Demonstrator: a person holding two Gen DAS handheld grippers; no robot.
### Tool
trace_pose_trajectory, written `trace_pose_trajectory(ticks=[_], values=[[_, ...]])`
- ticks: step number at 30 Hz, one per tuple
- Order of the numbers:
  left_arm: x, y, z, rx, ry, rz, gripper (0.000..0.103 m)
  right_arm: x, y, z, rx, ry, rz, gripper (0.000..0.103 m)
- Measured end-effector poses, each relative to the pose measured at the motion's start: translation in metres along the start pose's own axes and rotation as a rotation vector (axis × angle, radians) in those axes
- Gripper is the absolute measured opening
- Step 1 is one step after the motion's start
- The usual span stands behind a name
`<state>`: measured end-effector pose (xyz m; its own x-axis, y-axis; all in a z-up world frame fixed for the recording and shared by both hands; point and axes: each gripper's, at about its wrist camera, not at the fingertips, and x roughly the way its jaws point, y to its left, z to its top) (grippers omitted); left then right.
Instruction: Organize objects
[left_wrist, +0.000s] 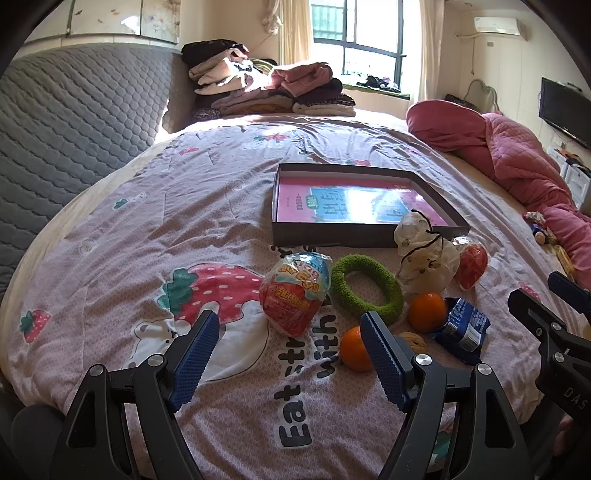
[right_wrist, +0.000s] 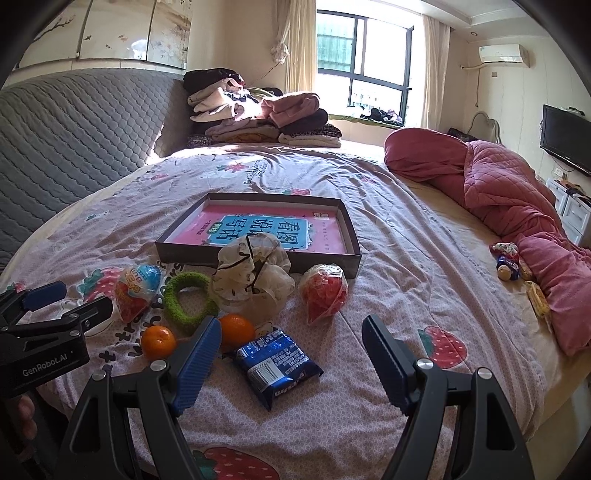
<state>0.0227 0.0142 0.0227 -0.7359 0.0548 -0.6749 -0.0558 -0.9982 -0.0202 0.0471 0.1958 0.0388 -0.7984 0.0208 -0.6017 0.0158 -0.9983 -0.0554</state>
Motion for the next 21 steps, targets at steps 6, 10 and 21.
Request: trace_pose_trajectory(ticks=[6,10,21], values=[[-0.0026,0.0010,0.0002,-0.003,-0.003,0.001,0.080,-0.0022,0.0001,0.0014,0.002,-0.007,0.013,0.078],[-0.0042,0.0010,0.0010,-0.003,-0.006,0.000,0.080,-0.0040,-0.0001,0.0014,0.005,-0.015,0.024,0.078],[-0.0046,0.0006,-0.0005,-0.004,0.002,-0.001,0.080,-0.0068,-0.0012,0.0018,0.011,-0.024,0.048,0.078]])
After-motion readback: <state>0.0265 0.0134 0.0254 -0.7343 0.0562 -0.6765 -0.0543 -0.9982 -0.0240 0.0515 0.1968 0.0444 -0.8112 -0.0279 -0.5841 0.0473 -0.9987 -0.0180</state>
